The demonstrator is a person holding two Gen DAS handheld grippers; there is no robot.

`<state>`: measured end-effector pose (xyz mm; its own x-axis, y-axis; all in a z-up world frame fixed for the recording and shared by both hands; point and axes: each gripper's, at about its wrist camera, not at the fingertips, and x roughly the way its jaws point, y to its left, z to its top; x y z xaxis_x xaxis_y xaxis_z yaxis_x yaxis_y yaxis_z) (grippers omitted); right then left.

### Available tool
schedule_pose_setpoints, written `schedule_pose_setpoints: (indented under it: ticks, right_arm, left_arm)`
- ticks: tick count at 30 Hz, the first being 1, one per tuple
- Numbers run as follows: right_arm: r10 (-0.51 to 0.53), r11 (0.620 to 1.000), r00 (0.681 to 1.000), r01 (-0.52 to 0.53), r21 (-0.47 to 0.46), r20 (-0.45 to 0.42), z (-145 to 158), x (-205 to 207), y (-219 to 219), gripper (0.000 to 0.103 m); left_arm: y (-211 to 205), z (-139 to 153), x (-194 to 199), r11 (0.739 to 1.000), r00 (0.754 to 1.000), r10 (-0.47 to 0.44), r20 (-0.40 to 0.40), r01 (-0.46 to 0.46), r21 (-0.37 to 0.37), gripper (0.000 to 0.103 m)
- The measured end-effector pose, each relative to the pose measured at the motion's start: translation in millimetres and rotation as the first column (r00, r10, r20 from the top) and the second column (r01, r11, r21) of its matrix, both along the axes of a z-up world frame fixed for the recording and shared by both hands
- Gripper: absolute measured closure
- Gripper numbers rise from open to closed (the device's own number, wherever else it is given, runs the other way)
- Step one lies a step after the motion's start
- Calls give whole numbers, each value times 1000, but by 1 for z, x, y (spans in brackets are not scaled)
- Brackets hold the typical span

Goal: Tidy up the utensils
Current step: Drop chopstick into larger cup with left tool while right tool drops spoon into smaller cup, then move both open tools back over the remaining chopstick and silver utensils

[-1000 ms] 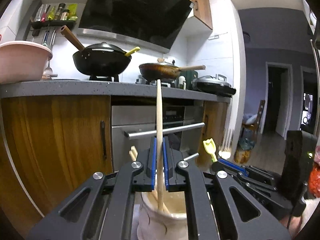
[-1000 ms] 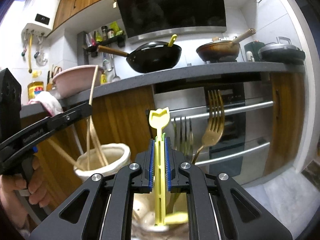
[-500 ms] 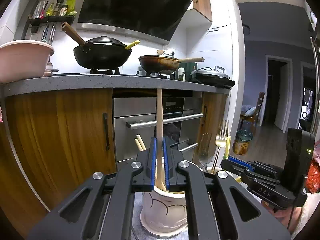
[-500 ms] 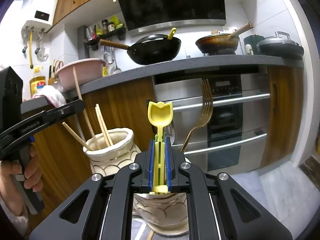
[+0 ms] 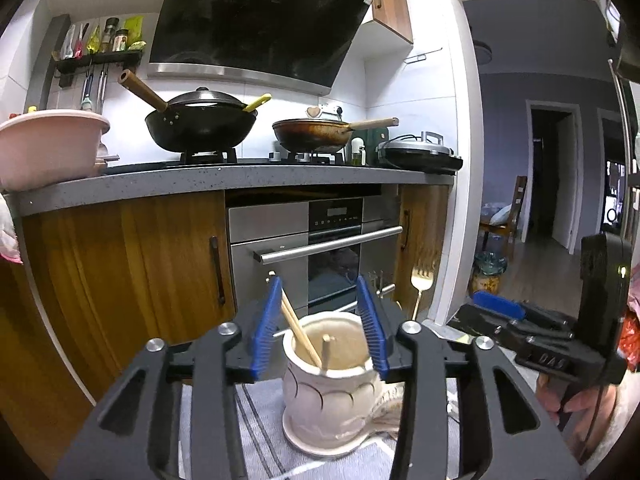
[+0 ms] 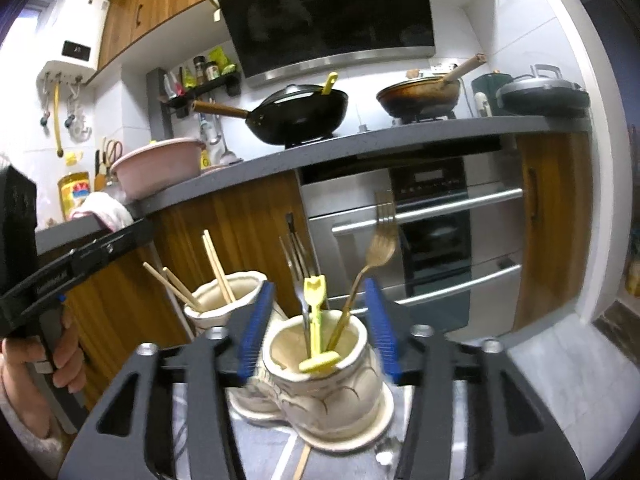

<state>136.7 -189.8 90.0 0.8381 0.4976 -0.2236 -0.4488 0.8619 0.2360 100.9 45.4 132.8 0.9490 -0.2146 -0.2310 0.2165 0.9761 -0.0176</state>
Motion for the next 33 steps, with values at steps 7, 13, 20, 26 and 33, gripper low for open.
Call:
schedule_pose_setpoints:
  ticks: [7, 13, 20, 26, 33]
  right_arm:
    - [-48, 997, 998, 46, -56, -40, 6, -20, -16, 11]
    - [-77, 992, 996, 72, -102, -54, 7, -38, -28, 7]
    - [-103, 981, 993, 92, -171, -52, -4, -58, -36, 6]
    - [-115, 973, 991, 97, -210, -75, -15, -63, -42, 6]
    - [-140, 965, 983, 108, -238, -119, -27, -60, -49, 6]
  left_arm:
    - [0, -5, -30, 999, 1000, 30, -10, -30, -12, 8]
    - [-3, -13, -48, 999, 998, 37, -56, -37, -11, 5]
    - [-9, -26, -65, 999, 994, 36, -105, -37, 0, 5]
    - [-16, -38, -68, 999, 988, 43, -150, -40, 26, 5]
    - [-22, -58, -62, 998, 971, 50, -235, -41, 39, 5]
